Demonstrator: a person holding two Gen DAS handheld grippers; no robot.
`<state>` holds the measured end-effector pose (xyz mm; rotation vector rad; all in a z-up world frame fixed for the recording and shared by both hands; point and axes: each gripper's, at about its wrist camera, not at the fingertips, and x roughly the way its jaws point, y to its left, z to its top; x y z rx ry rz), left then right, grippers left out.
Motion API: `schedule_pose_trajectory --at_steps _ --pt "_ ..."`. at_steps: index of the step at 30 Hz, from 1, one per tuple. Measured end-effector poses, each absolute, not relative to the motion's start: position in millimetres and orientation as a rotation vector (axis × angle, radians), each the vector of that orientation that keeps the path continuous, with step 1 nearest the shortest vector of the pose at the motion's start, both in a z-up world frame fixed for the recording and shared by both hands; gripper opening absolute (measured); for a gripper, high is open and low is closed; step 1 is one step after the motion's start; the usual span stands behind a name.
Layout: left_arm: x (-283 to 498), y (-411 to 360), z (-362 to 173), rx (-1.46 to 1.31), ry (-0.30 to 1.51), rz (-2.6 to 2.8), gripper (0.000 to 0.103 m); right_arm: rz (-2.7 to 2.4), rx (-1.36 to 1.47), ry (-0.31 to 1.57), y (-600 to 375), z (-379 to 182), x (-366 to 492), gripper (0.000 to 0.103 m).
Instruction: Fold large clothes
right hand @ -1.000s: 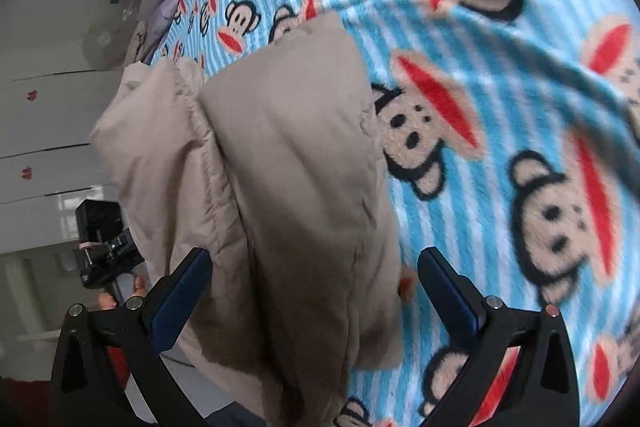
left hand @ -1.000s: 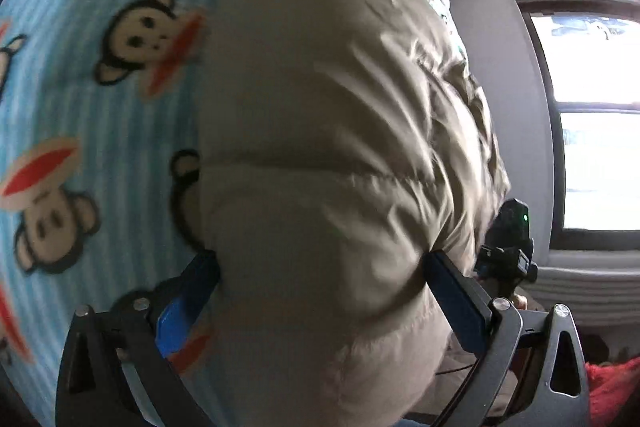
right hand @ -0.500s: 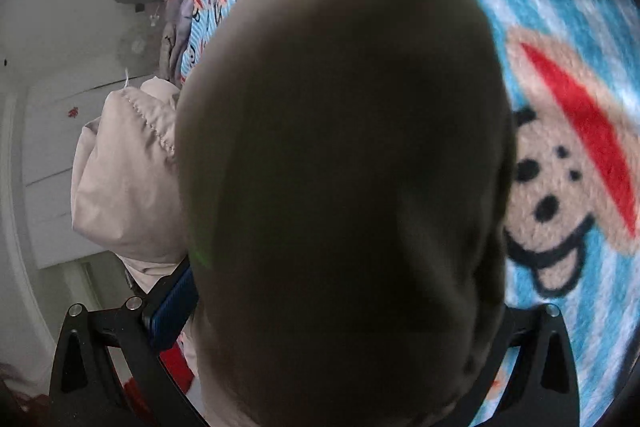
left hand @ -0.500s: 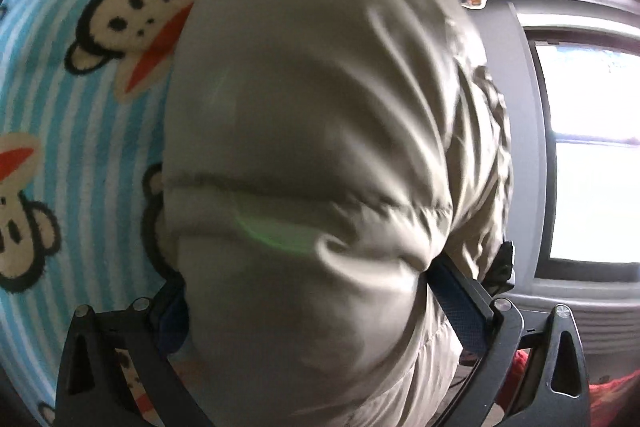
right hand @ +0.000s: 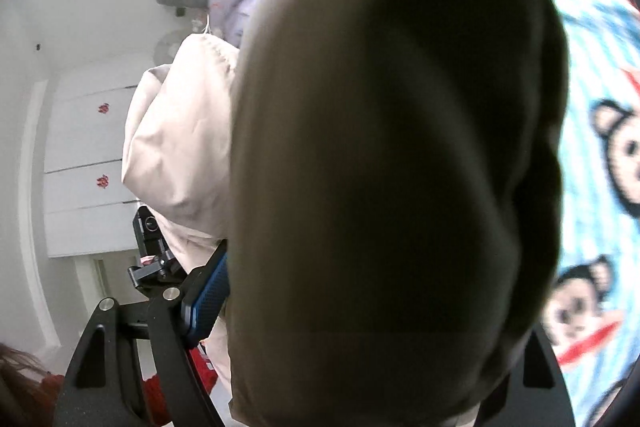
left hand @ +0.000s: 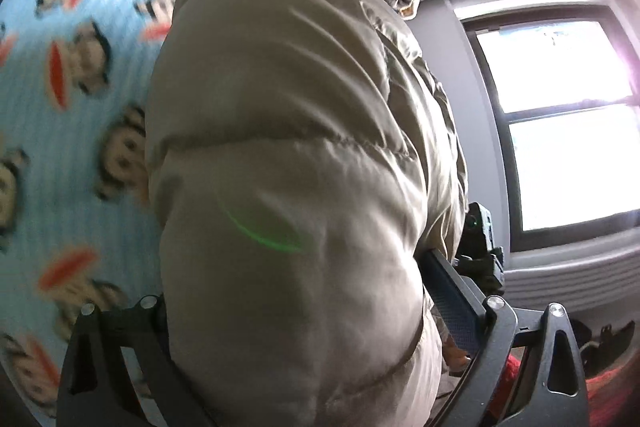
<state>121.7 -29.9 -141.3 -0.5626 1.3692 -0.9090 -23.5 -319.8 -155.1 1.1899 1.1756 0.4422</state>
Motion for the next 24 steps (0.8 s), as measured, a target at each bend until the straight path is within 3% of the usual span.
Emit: schedule_pose_trajectory --at_steps 9,13,18,24 --pt "186 80 -114 -0.524 1.267 -0.809 0.098 0.542 1.133 1.118 -204 -133 57 0.081" --pt "210 118 -140 -0.533 1.291 -0.709 0.098 0.567 1.108 1.156 -162 -147 88 0.081" --pt "221 139 -216 -0.586 1.429 -0.573 0.100 0.444 1.066 1.335 -131 -198 100 0.081" --pt "214 126 -194 -0.456 1.380 -0.467 0.100 0.310 0.976 1.343 -145 -175 68 0.081"
